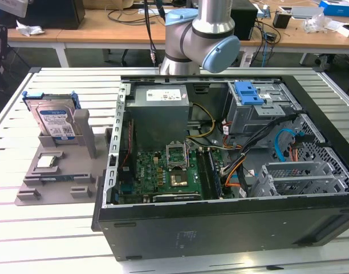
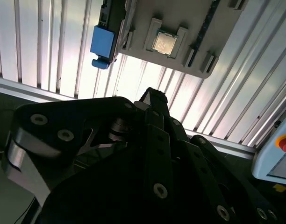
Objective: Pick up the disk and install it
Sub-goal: 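Pick up the disk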
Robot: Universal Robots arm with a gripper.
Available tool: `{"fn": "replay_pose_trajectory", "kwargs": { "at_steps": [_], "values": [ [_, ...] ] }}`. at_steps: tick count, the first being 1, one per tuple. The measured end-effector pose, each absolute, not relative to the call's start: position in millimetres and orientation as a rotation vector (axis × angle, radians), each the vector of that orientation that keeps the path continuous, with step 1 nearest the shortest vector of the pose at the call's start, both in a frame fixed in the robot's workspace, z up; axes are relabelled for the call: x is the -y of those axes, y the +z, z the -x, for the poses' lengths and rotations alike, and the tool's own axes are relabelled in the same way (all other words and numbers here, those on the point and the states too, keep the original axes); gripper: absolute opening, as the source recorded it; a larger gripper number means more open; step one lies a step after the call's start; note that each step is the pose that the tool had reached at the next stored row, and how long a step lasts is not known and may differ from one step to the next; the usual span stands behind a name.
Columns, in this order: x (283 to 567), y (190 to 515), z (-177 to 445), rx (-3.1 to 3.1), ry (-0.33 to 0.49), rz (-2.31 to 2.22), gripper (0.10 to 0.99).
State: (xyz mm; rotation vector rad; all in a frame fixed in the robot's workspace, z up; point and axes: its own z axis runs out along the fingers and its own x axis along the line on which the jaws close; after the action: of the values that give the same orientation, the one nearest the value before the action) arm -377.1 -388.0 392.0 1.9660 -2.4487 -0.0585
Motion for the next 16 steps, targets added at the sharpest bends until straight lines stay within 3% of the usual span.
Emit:
{"fn": "replay_pose_trajectory", "kwargs": {
  "at_steps": [16],
  "values": [
    [388.0,392.0,377.1,2.333,-0.058,-2.099,0.106]
  ]
}}
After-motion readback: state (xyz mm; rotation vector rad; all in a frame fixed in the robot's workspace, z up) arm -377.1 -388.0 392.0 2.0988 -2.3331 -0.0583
